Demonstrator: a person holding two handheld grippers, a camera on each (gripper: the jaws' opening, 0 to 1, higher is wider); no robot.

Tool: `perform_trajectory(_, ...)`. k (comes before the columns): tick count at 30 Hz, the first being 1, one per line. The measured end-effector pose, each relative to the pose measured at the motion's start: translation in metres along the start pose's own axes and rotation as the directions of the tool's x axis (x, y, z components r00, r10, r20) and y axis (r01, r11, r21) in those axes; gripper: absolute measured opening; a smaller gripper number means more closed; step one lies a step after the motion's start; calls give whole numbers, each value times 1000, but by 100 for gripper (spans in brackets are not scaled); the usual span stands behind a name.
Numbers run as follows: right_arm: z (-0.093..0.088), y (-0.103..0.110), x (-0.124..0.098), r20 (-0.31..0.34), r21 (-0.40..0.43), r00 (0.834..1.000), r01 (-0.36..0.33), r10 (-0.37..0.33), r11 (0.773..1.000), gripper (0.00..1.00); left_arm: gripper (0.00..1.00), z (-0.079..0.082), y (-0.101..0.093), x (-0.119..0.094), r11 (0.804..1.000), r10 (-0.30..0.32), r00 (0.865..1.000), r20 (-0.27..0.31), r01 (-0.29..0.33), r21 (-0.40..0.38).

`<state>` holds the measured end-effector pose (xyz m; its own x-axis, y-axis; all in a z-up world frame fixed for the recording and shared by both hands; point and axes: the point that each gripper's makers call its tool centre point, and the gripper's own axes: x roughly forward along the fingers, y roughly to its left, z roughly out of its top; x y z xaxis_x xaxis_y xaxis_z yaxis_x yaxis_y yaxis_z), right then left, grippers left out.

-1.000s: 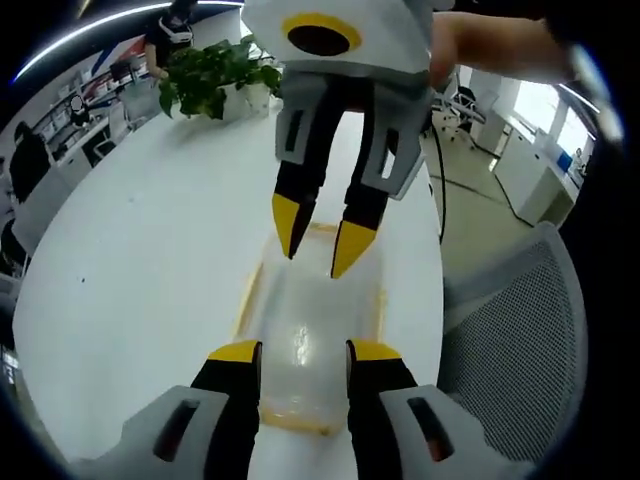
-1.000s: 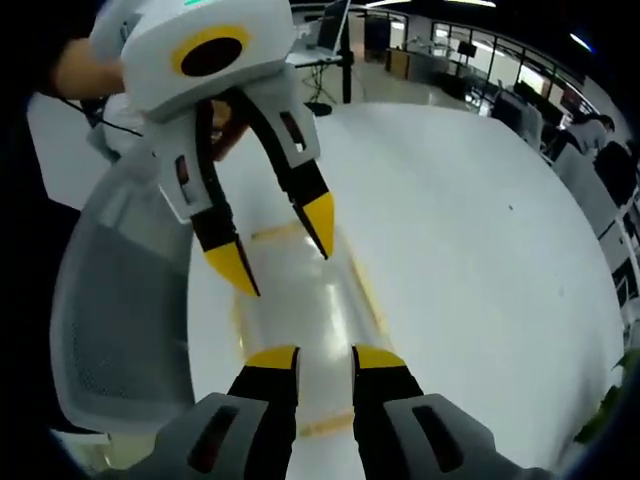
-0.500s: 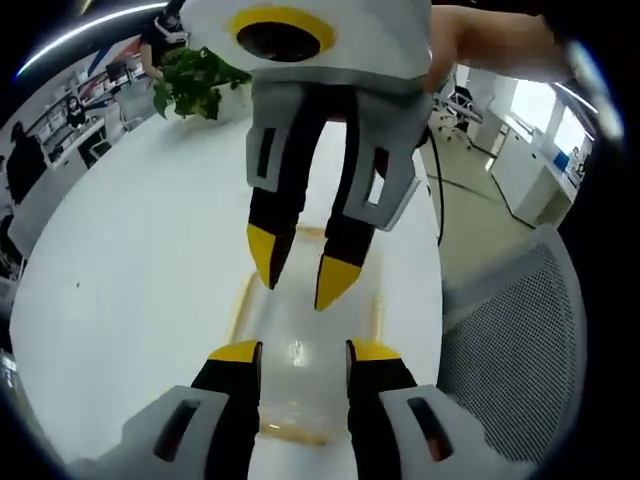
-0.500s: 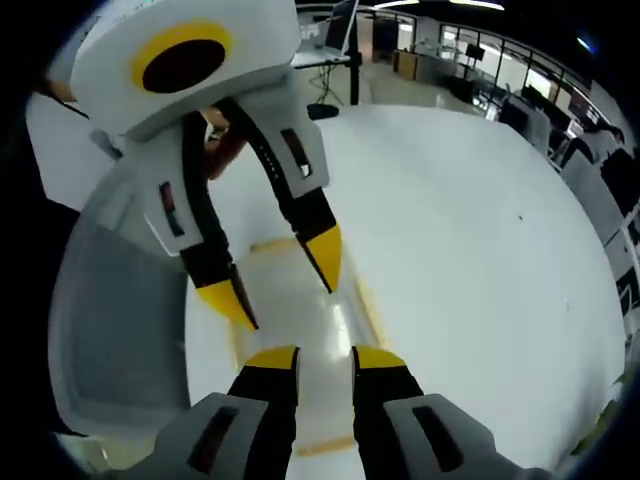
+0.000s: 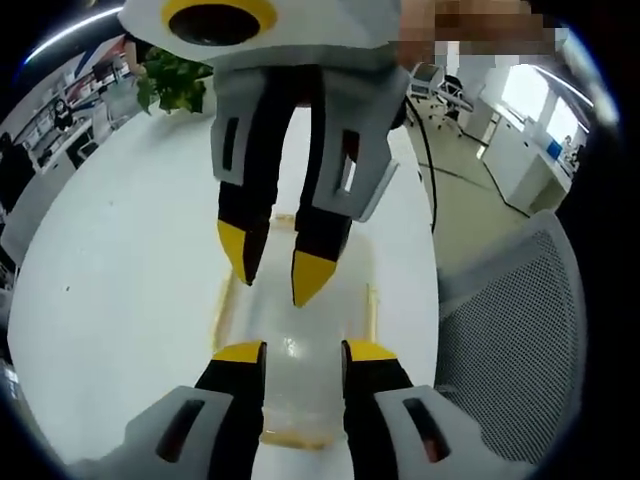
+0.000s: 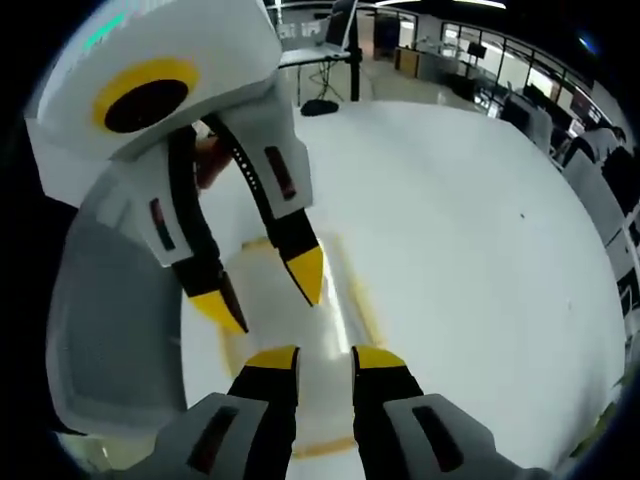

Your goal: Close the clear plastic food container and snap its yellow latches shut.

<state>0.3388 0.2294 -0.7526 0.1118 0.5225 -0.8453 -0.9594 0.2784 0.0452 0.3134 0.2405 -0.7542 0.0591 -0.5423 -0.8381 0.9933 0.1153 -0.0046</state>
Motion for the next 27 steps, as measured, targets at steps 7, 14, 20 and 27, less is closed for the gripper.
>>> perform_trajectory(7,-1,-2,1,-3,-1,1000,0,0,1000,19,30,0,1,1,1000,-4,1000,3,4,-3)
perform_trajectory(14,5,-11,1,16,5,1000,25,-25,1000,21,32,0,0,1,1000,-26,999,24,27,-10)
perform_trajectory(20,8,-19,7,20,32,1000,14,-15,999,27,40,-1,-7,2,998,-41,999,9,41,38)
perform_trajectory(27,8,-23,7,15,38,1000,12,-13,999,32,46,1,-10,4,998,-17,1000,18,16,66)
